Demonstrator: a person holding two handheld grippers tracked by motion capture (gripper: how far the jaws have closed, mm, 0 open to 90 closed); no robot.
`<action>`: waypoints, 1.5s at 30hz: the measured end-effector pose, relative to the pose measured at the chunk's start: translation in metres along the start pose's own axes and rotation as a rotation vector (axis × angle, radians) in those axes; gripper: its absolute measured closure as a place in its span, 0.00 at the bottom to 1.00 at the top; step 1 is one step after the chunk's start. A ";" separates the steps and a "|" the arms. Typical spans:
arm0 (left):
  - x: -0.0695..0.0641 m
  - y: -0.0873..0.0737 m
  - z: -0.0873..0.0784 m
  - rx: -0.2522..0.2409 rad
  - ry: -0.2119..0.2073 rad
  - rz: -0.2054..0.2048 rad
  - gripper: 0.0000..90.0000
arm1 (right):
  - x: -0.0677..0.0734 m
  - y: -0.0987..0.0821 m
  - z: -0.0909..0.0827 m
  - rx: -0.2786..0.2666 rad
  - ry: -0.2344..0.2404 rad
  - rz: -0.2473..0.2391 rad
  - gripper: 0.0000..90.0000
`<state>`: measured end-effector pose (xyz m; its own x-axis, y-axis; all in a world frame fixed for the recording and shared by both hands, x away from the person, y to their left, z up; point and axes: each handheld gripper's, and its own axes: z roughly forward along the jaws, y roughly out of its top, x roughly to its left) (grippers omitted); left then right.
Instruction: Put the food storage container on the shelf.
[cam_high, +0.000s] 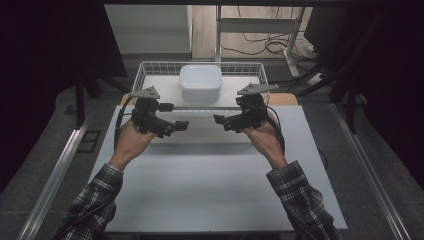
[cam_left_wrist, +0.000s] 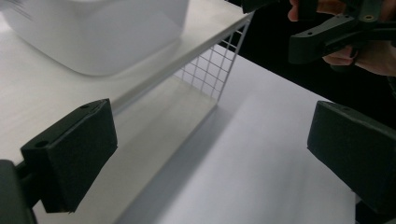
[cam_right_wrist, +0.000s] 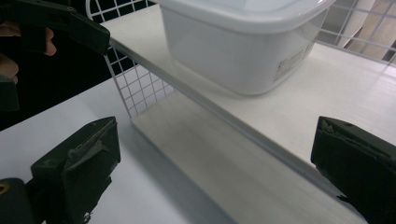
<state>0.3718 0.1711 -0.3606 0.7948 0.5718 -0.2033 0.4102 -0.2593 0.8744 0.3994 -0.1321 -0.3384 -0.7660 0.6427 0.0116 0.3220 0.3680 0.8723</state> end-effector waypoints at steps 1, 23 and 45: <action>-0.002 -0.002 0.001 0.002 -0.002 0.003 0.02 | 0.001 -0.002 -0.001 0.003 0.002 -0.001 0.01; -0.020 -0.054 0.017 0.033 0.019 0.033 0.04 | 0.023 -0.041 0.000 0.010 0.044 -0.017 0.02; -0.039 -0.100 0.028 0.023 0.073 0.054 0.06 | 0.034 -0.087 0.005 0.060 0.048 -0.036 0.00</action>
<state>0.3126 0.1527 -0.4522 0.7820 0.6111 -0.1225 0.3782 -0.3090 0.8727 0.3481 -0.1384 -0.4161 -0.8031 0.5959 0.0054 0.3256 0.4311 0.8415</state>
